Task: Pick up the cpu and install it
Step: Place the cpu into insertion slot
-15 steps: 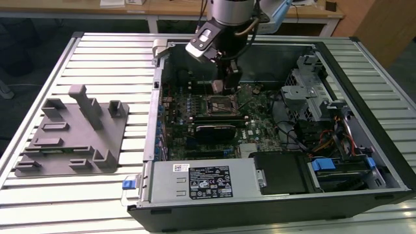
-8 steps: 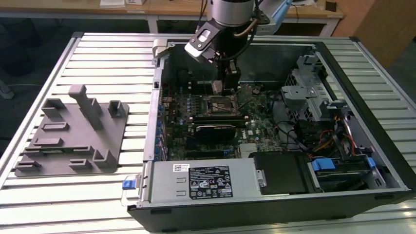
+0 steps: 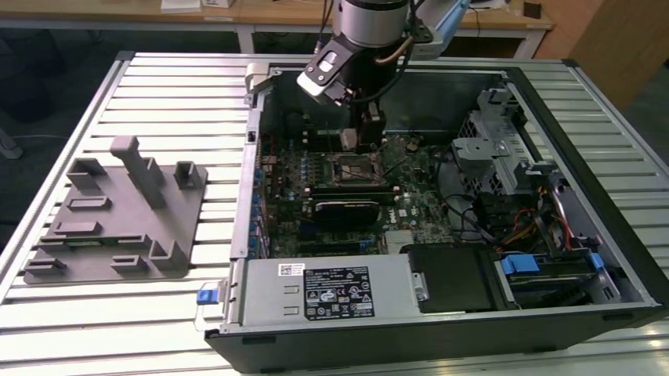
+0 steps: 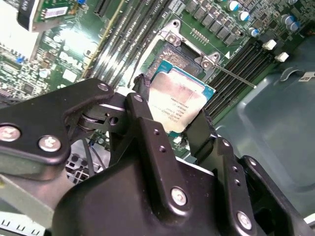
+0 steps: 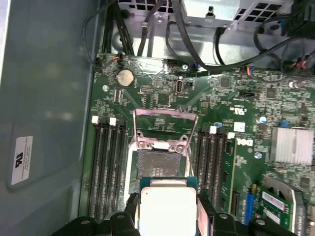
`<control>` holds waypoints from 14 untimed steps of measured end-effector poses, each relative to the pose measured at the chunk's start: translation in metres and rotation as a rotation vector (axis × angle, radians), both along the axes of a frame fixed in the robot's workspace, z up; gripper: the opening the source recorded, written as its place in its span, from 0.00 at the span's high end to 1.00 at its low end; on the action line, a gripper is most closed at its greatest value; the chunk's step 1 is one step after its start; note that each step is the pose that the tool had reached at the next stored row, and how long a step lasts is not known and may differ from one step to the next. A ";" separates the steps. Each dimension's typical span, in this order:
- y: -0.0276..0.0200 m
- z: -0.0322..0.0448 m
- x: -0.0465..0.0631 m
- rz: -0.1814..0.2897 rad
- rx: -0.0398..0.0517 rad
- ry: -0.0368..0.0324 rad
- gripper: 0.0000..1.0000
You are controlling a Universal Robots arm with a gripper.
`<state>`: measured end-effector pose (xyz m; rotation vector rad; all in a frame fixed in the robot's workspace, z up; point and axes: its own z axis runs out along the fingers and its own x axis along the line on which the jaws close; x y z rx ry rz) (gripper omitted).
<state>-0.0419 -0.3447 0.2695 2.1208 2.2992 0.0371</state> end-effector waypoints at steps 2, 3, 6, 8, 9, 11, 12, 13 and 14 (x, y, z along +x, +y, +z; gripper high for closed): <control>-0.0002 -0.0018 0.000 0.000 0.0091 -0.0001 0.45; -0.0004 -0.0026 0.000 0.000 0.0133 0.0000 0.45; -0.0008 -0.0052 0.000 0.000 0.0249 -0.0006 0.45; -0.0013 -0.0071 0.000 0.000 0.0292 -0.0014 0.45; -0.0016 -0.0083 0.000 0.000 0.0295 -0.0013 0.45; -0.0021 -0.0105 0.000 0.000 0.0295 -0.0012 0.45; -0.0021 -0.0116 0.001 0.000 0.0295 -0.0012 0.45; -0.0021 -0.0125 0.001 0.000 0.0295 -0.0012 0.45; -0.0021 -0.0135 0.002 0.000 0.0295 -0.0012 0.45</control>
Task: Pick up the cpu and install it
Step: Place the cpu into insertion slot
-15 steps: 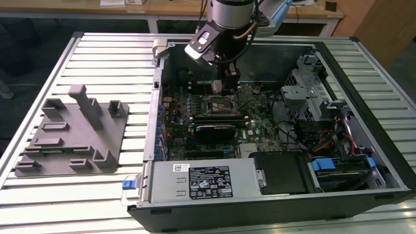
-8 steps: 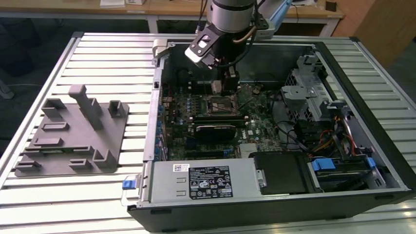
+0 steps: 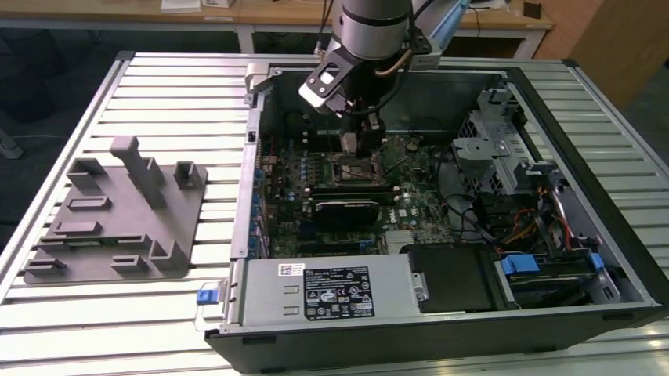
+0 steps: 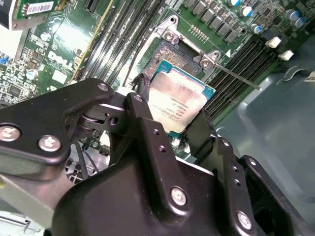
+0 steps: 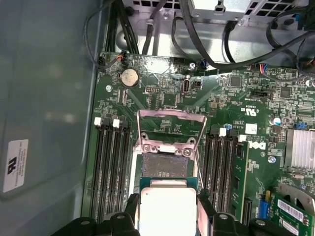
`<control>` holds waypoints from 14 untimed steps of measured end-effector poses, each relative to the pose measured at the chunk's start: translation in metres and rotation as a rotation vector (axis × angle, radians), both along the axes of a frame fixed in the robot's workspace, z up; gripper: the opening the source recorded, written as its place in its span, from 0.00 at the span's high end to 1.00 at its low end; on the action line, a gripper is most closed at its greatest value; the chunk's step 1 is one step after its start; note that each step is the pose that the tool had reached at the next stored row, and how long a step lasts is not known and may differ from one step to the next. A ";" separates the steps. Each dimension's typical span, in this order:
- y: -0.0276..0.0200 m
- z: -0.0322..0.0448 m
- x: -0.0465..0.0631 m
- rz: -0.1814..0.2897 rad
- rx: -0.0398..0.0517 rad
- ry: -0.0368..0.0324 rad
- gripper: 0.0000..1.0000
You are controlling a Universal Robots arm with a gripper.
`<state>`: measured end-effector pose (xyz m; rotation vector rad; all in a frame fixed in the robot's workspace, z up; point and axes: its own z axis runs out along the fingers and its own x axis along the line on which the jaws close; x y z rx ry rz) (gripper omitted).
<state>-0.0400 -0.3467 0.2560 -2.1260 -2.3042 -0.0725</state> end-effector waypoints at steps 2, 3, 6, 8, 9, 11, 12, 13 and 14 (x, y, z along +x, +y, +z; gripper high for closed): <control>0.0000 -0.0019 0.002 0.000 0.0000 0.0000 0.45; 0.0000 -0.0027 0.002 0.000 -0.0004 0.0000 0.45; 0.0000 -0.0048 0.002 0.000 -0.0013 0.0000 0.45; 0.0000 -0.0059 0.002 0.000 -0.0015 0.0000 0.45; 0.0000 -0.0064 0.002 0.000 -0.0015 0.0000 0.45; 0.0000 -0.0074 0.002 0.000 -0.0014 -0.0001 0.45; 0.0000 -0.0078 0.002 0.000 -0.0015 0.0000 0.45; 0.0000 -0.0081 0.002 0.000 -0.0016 0.0000 0.45; 0.0000 -0.0084 0.002 0.000 -0.0015 0.0000 0.45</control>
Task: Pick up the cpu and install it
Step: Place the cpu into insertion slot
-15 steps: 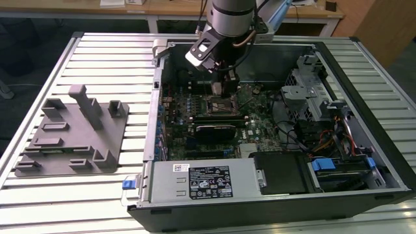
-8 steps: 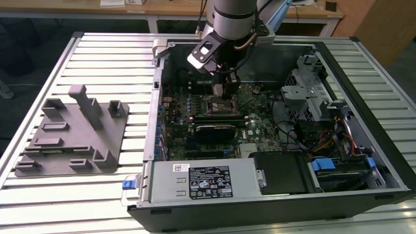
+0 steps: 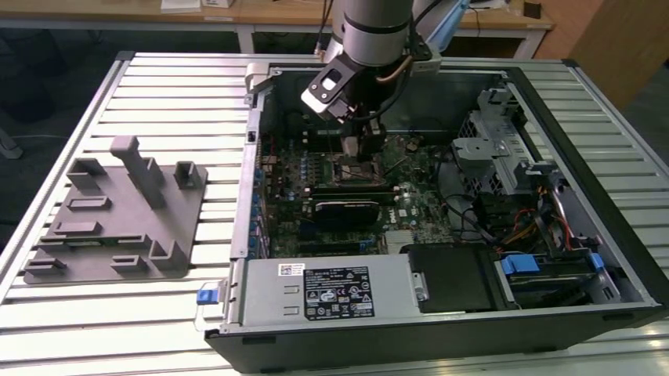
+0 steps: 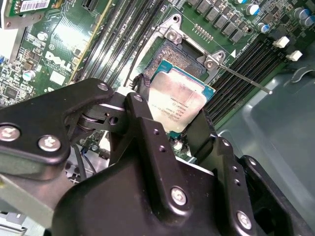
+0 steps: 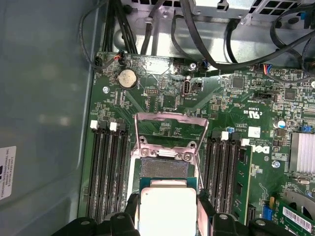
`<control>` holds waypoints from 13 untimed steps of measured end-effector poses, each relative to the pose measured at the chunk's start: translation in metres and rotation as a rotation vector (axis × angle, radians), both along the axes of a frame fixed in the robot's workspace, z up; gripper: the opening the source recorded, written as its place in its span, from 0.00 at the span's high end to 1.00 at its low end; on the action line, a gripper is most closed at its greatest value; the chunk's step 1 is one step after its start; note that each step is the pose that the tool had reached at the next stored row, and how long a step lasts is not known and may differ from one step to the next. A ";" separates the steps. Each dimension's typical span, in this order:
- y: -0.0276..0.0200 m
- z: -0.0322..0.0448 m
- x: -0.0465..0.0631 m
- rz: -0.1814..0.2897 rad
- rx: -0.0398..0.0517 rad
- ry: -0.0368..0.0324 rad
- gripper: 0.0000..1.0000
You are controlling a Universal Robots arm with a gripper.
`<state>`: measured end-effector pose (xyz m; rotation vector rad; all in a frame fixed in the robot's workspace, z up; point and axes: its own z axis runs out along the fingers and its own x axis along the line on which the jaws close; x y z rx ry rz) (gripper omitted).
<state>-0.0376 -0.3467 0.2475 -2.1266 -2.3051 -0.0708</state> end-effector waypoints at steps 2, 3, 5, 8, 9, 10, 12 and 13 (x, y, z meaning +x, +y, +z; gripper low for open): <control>0.0000 -0.0005 0.000 0.000 -0.0001 0.0000 0.45; 0.0000 -0.0008 0.000 0.000 0.0000 0.0000 0.45; 0.0000 -0.0012 0.000 0.000 0.0000 0.0000 0.45; 0.0000 -0.0017 0.000 0.000 0.0000 0.0000 0.45; 0.0000 -0.0020 0.000 0.000 0.0000 0.0000 0.45; 0.0000 -0.0022 0.000 0.000 0.0000 0.0000 0.45; 0.0000 -0.0070 0.000 0.000 0.0000 -0.0001 0.45; 0.0000 -0.0071 0.000 0.000 0.0000 0.0000 0.45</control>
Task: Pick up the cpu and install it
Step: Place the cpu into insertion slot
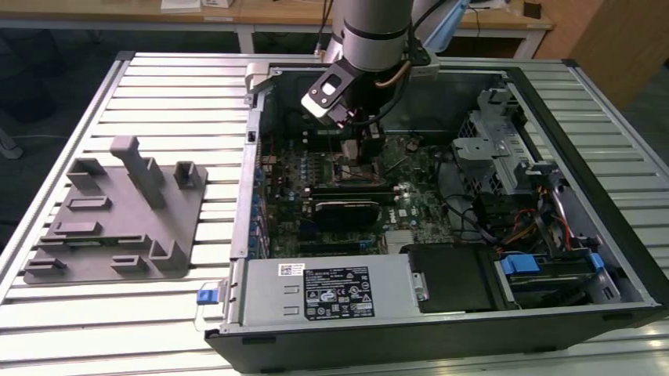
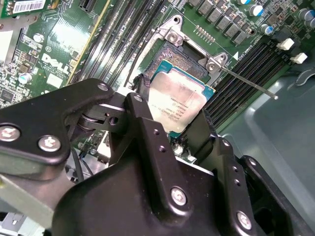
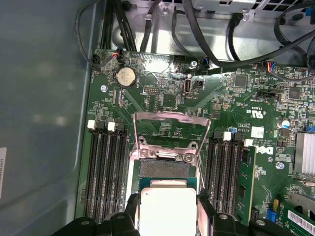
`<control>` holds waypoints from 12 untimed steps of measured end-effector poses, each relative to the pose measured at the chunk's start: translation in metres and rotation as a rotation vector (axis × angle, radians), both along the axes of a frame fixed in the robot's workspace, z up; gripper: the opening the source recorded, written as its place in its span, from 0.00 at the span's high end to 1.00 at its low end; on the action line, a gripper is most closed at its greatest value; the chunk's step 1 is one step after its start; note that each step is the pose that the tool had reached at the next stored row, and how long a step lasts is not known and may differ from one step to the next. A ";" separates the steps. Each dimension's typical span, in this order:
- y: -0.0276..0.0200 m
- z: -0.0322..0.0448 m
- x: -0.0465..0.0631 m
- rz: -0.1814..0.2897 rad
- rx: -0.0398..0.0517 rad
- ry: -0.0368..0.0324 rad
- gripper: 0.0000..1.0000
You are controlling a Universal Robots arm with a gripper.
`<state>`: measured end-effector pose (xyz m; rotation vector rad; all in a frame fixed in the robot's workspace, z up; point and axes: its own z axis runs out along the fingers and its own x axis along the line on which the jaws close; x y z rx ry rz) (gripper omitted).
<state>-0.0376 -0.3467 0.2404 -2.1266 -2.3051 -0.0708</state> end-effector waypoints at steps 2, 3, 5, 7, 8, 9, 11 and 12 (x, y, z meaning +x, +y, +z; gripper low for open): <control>0.0000 -0.0003 0.000 0.000 0.0001 0.0000 0.45; 0.0000 -0.0006 0.000 0.000 0.0002 -0.0001 0.45; 0.0000 -0.0012 0.000 0.000 0.0001 0.0000 0.45; 0.0000 -0.0021 0.000 0.000 0.0000 0.0000 0.45; 0.0000 -0.0027 0.000 0.000 -0.0001 -0.0001 0.45; 0.0000 -0.0034 0.000 0.000 -0.0006 0.0000 0.45; 0.0000 -0.0054 0.000 0.000 -0.0013 0.0000 0.45; 0.0000 -0.0064 0.000 0.000 -0.0014 0.0000 0.45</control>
